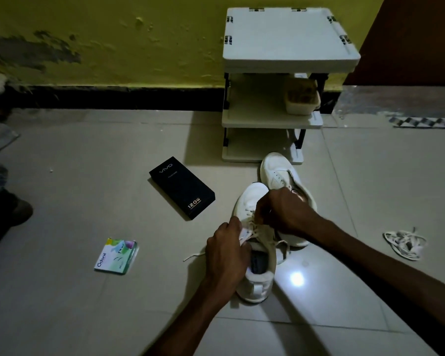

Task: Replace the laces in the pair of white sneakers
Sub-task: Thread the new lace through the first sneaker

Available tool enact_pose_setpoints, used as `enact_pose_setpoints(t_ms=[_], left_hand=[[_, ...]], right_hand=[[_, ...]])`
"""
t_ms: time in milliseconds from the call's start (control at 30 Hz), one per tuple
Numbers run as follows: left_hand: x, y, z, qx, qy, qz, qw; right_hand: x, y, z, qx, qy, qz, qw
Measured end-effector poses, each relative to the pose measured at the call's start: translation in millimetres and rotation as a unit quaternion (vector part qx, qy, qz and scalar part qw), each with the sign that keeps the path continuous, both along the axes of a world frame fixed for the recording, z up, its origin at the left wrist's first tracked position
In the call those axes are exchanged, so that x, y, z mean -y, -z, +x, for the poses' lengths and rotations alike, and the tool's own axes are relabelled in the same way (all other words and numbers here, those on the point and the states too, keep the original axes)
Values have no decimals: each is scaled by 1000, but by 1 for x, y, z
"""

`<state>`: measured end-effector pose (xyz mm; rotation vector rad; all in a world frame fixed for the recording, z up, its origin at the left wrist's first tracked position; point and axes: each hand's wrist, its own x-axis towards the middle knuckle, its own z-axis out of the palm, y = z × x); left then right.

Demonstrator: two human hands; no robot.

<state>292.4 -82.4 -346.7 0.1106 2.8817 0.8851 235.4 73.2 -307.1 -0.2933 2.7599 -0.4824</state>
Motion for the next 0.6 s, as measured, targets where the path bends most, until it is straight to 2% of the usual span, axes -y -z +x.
enact_pose_setpoints(t_ms=[333,467,600], left_hand=[[1,-2,6,5,-21,13,1000],[0,-4,6,8,-18,12,1000],[1,-6,5,12,-17,10,1000]], right_hand=[[-1,16,15,-12,-11,-67,998],[1,24,17,-55,-131,26,990],[1,27,22,-145,-250,132,948]])
